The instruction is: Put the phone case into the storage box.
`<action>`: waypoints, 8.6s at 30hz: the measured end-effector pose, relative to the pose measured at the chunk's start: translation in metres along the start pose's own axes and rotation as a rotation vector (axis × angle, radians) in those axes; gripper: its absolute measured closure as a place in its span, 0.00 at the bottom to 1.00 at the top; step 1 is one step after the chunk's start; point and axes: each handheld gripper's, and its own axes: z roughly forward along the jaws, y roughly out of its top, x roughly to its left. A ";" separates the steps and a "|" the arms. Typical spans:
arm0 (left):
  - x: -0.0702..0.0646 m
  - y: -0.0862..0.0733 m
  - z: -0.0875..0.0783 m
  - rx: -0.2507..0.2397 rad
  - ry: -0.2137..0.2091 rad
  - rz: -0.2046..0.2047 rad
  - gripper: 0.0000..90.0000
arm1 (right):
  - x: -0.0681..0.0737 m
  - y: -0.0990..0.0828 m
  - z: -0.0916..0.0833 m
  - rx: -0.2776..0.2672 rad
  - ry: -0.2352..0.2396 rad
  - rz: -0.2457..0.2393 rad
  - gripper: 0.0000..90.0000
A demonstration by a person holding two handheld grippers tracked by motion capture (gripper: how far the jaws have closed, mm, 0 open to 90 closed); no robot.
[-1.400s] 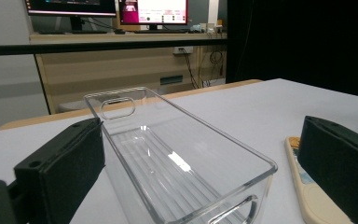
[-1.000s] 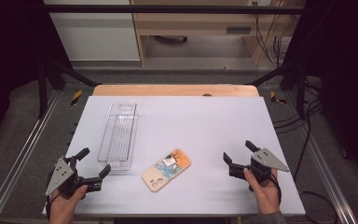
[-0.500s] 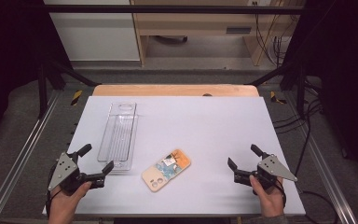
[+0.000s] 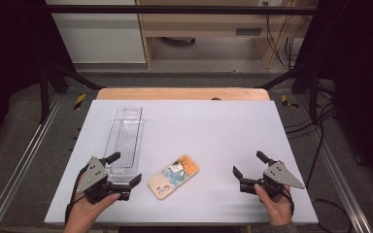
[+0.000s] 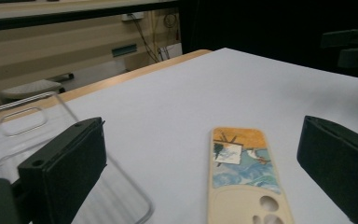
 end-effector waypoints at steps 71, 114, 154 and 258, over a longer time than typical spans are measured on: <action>-0.041 -0.046 0.096 0.459 -0.122 0.026 0.03 | 0.003 -0.006 -0.008 -0.006 0.071 -0.013 0.03; -0.041 -0.033 0.100 0.474 -0.129 0.033 0.13 | 0.008 -0.006 -0.005 0.001 0.093 -0.022 0.03; -0.010 0.059 0.104 0.348 -0.154 0.048 0.12 | 0.036 0.036 0.026 0.086 0.062 -0.212 0.03; 0.006 0.102 0.125 0.436 -0.257 0.095 0.12 | 0.091 0.075 0.115 0.144 0.067 -0.821 0.34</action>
